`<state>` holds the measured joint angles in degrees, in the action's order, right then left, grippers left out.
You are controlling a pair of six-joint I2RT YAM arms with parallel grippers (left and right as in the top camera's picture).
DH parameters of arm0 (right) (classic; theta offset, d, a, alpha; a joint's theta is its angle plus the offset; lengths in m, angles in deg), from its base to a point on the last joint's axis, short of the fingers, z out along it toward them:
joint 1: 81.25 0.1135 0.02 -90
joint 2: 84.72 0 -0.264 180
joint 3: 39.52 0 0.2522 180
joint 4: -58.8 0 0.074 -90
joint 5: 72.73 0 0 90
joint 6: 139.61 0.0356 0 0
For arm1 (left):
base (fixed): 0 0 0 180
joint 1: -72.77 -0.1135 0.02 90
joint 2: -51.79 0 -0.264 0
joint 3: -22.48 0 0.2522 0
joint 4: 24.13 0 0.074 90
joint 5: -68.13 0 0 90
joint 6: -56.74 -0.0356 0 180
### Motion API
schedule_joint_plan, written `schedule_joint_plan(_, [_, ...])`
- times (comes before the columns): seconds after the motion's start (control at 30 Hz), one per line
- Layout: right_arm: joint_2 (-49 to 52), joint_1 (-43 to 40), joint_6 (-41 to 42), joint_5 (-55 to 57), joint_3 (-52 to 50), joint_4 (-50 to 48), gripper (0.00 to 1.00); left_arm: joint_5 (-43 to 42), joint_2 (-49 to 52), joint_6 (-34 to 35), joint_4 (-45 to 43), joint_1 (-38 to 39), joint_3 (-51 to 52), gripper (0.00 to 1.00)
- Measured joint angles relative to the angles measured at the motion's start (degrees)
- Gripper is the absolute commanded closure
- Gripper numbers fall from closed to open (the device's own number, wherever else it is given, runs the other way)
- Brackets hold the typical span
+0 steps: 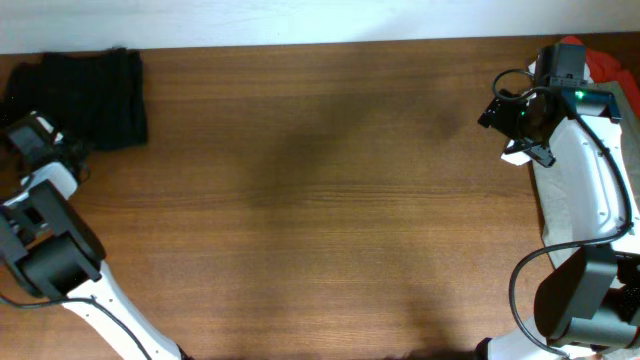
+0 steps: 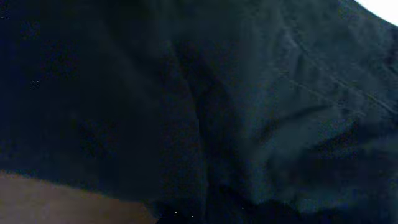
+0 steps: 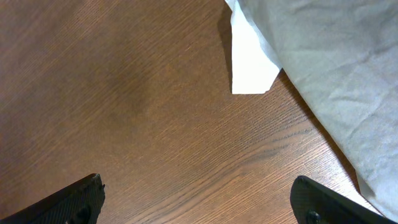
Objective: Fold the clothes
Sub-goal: 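Release the pants and pull the left gripper back from the bundle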
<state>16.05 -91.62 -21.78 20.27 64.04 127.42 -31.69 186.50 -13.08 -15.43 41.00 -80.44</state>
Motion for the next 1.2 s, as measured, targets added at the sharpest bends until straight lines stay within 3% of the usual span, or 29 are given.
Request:
schedule_joint_plan(0.47, [0.0, 0.0, 0.1, 0.0, 0.0, 0.0, 0.01, 0.9, 2.9, 0.6, -3.8, -0.3, -2.8, 0.99])
schedule_joint_plan(0.53, [0.0, 0.0, 0.0, 0.0, 0.0, 0.0, 0.01, 1.0, 3.5, 0.6, -5.6, -0.9, -2.9, 0.83])
schedule_joint_plan(0.6, [0.0, 0.0, 0.0, 0.0, 0.0, 0.0, 0.01, 1.3, 3.8, 1.0, -6.5, -1.0, -2.9, 0.78])
schedule_joint_plan(0.63, [0.0, 0.0, 0.0, 0.0, 0.0, 0.0, 0.01, 1.5, 3.8, 1.0, -6.7, -1.0, -2.9, 0.49])
schedule_joint_plan(0.67, [0.0, 0.0, 0.0, 0.0, 0.0, 0.0, 0.01, 1.7, 3.8, 1.0, -6.8, -1.0, -2.9, 0.37])
schedule_joint_plan(0.73, [0.0, 0.0, 0.0, 0.0, 0.0, 0.0, 0.01, 1.5, 3.8, 1.0, -7.0, -1.0, -2.9, 0.37])
schedule_joint_plan(0.8, [0.0, 0.0, 0.0, 0.0, 0.0, 0.0, 0.01, 1.5, 3.8, 1.1, -6.8, -0.8, -3.4, 0.24])
schedule_joint_plan(0.93, [0.0, 0.0, 0.0, 0.0, 0.0, 0.0, 0.01, 1.6, 3.1, 0.7, -3.6, -0.9, -4.0, 0.13])
schedule_joint_plan(1.0, [0.0, 0.0, 0.0, 0.0, 0.0, 0.0, 0.01, 1.8, 1.4, 1.0, 1.1, -0.9, -4.1, 0.13])
schedule_joint_plan(1.03, [0.0, 0.0, 0.0, 0.0, 0.0, 0.0, 0.01, 2.1, 0.3, 0.9, 4.1, -0.9, -4.0, 0.08])
schedule_joint_plan(1.2, [0.0, 0.0, 0.0, 0.0, 0.0, 0.0, 0.01, 2.7, -7.6, 1.1, 19.3, -0.9, -3.5, 0.01])
